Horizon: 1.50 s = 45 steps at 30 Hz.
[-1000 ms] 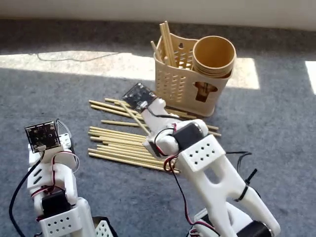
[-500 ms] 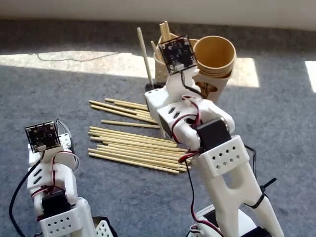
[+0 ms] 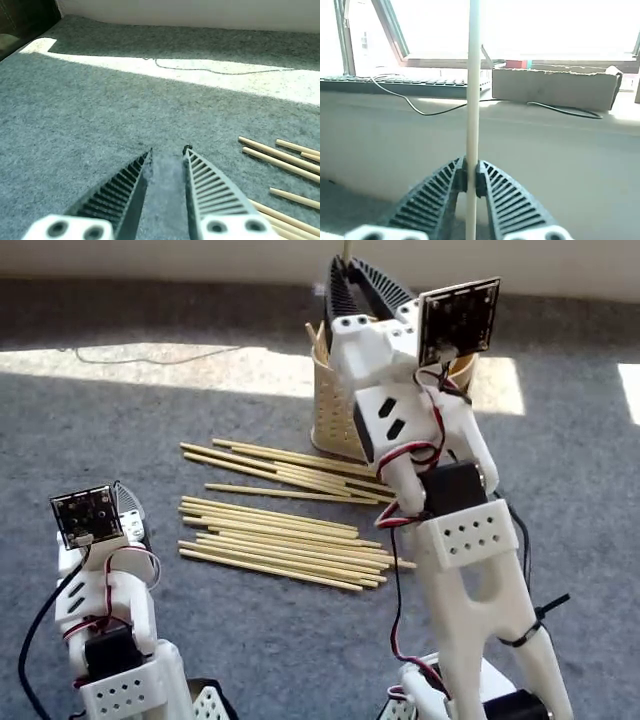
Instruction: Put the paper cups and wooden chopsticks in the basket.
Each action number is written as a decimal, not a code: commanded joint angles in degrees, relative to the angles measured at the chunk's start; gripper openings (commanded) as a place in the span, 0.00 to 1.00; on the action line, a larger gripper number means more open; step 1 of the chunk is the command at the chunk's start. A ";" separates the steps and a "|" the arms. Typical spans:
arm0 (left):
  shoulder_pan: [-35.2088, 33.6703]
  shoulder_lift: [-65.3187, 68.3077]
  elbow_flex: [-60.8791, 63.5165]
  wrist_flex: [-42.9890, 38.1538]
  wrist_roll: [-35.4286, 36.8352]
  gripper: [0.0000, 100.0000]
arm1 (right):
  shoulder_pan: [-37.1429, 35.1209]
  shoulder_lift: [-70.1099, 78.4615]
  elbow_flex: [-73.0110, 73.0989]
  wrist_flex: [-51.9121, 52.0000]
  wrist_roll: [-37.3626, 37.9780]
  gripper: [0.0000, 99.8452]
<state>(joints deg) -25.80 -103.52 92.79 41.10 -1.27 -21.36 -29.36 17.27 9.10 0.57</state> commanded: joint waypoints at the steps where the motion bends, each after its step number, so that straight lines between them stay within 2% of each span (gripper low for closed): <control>1: -0.48 -0.40 -0.40 -0.18 0.44 0.11 | 3.03 2.33 -0.31 -7.25 -0.18 0.01; 5: -0.48 -0.40 -0.40 -0.18 0.44 0.11 | 4.70 5.85 -0.04 -10.86 -0.18 0.01; 15: -0.48 -0.40 -0.31 -0.18 0.44 0.11 | 5.76 10.42 4.53 -10.42 -0.09 0.01; 21: -0.40 -0.40 -0.31 -0.18 0.44 0.11 | 5.67 10.15 8.48 -10.33 -0.09 0.14; 29: -0.40 -0.40 -0.31 -0.18 0.35 0.11 | 5.49 3.03 10.77 -9.45 -0.09 0.13; 35: -0.40 -0.40 -0.31 -0.18 0.35 0.11 | 2.59 -3.91 10.42 7.16 4.75 0.13; 41: -0.48 -0.40 -0.40 -0.18 0.35 0.11 | -6.20 -12.70 10.42 24.66 10.02 0.10; 45: -0.48 -0.40 -0.40 -0.18 0.35 0.11 | -12.09 -15.43 10.42 32.31 13.98 0.08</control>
<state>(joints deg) -25.80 -103.52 92.79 41.10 -1.27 -29.27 -41.67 28.44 37.05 11.56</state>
